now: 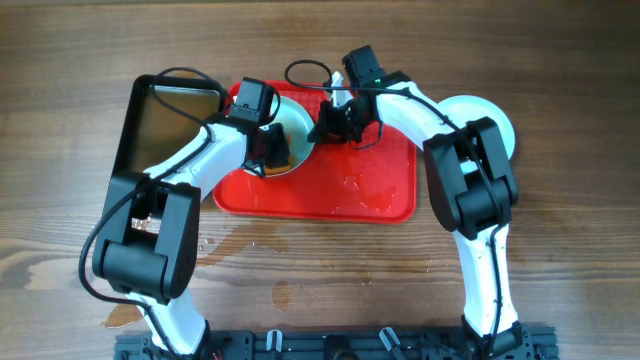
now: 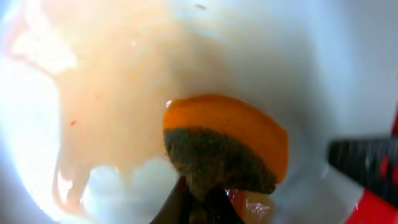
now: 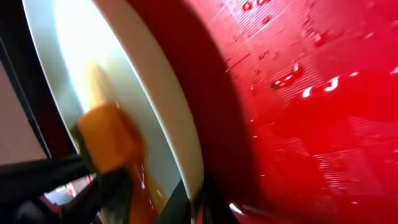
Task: Clean dirty plates on tray and stack at the side
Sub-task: 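Scrub the last plate with the sponge while right gripper holds its rim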
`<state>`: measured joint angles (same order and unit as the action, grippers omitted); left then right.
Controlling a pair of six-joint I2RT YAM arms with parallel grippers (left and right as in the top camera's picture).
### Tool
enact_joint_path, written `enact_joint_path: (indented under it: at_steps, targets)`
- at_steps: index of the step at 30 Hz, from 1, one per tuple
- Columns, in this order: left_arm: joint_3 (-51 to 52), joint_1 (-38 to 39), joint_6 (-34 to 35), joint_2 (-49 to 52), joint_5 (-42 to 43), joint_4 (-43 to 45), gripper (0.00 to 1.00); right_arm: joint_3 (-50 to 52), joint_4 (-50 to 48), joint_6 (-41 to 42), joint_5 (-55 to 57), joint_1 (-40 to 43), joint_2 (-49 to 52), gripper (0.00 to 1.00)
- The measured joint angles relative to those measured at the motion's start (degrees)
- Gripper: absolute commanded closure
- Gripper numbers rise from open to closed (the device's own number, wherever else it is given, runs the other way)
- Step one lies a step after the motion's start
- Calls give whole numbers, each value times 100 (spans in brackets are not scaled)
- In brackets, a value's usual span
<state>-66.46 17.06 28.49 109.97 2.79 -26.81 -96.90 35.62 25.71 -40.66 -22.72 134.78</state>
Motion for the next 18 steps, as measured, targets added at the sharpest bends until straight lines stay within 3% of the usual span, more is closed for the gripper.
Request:
enact_joint_path:
  at_steps: [6, 11, 15, 18]
  targets:
    - [72, 15, 824, 76, -1414, 951, 96, -2, 4, 39, -44, 4, 7, 96]
    - [74, 15, 1021, 166, -2564, 988, 96, 0, 13, 35, -114, -9, 20, 96]
    - [50, 33, 1036, 177, -2695, 291, 96, 0, 48, -9, -160, -37, 24, 96]
    - [-9, 9, 503, 116, -2225, -11, 96, 0, 96, -48, -170, -39, 24, 96]
